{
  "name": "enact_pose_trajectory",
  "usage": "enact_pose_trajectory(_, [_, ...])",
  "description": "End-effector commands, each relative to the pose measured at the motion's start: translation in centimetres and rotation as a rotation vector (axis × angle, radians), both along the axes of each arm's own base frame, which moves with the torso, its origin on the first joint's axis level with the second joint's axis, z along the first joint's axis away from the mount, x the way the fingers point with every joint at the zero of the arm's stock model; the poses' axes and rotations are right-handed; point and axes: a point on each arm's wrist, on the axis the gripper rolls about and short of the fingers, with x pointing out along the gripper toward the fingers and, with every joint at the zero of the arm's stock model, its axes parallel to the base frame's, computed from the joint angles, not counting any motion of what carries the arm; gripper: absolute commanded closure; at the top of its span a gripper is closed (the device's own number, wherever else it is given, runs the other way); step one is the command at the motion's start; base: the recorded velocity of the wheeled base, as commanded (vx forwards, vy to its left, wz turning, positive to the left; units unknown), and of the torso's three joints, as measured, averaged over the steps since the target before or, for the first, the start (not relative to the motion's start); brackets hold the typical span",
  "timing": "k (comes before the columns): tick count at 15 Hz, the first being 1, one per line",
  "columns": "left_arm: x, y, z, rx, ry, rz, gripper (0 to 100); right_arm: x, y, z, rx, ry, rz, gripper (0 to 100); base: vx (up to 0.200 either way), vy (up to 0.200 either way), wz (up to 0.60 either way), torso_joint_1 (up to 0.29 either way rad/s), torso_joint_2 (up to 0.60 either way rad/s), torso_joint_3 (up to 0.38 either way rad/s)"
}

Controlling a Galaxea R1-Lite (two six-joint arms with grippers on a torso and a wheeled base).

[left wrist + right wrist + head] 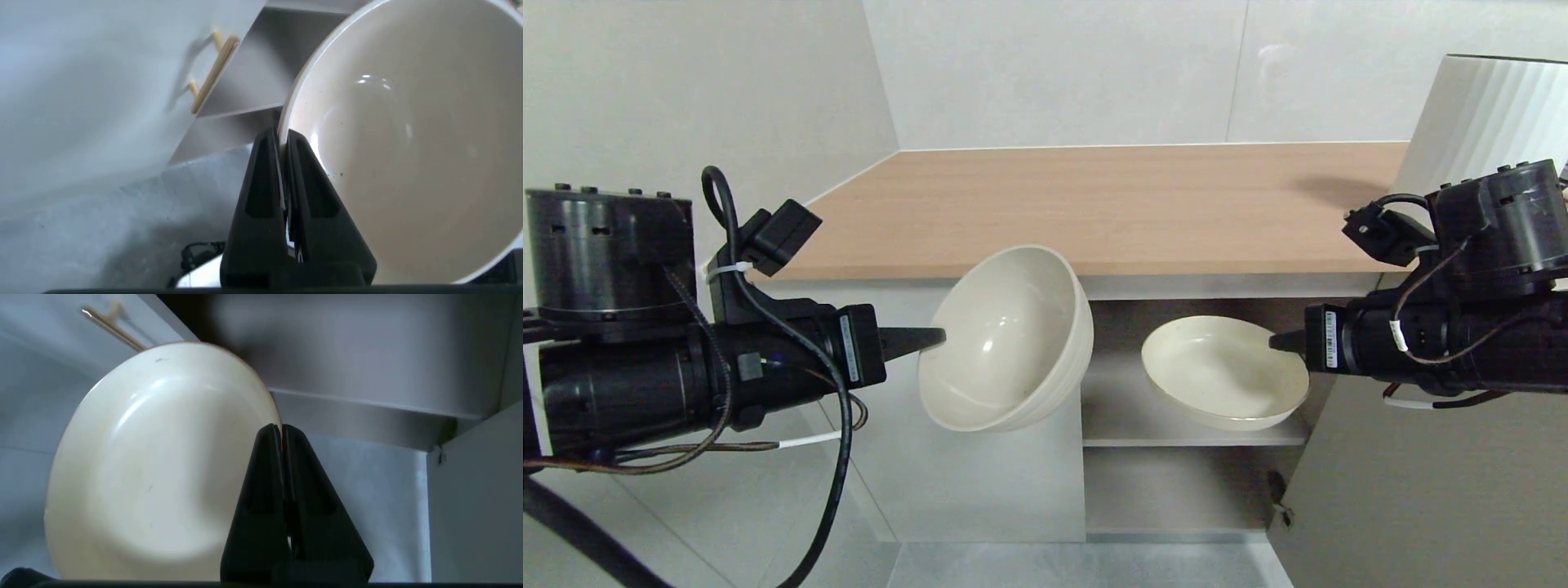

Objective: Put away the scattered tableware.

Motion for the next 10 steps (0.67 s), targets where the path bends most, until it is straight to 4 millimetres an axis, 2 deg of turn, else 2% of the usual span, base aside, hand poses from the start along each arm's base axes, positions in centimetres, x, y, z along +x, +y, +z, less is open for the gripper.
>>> enact_pose_trajectory(1, [0.03,-0.01,-0.02,0.000,0.001,0.000,100,0.12,0.07,-0.18,-0.002,0.006,0.002,100,0.000,0.000,0.00,-0.168,0.47,0.286])
enact_pose_trajectory(5, [0.03,-0.01,-0.02,0.000,0.001,0.000,100,0.21,0.12,-0.30,-0.004,0.010,0.002,100,0.000,0.000,0.00,-0.120,0.36,0.223])
enact_pose_trajectory(10, [0.00,0.00,0.02,-0.001,-0.001,0.000,100,0.54,0.30,-0.63,-0.009,0.021,0.001,100,0.000,0.000,0.00,-0.013,0.05,0.027])
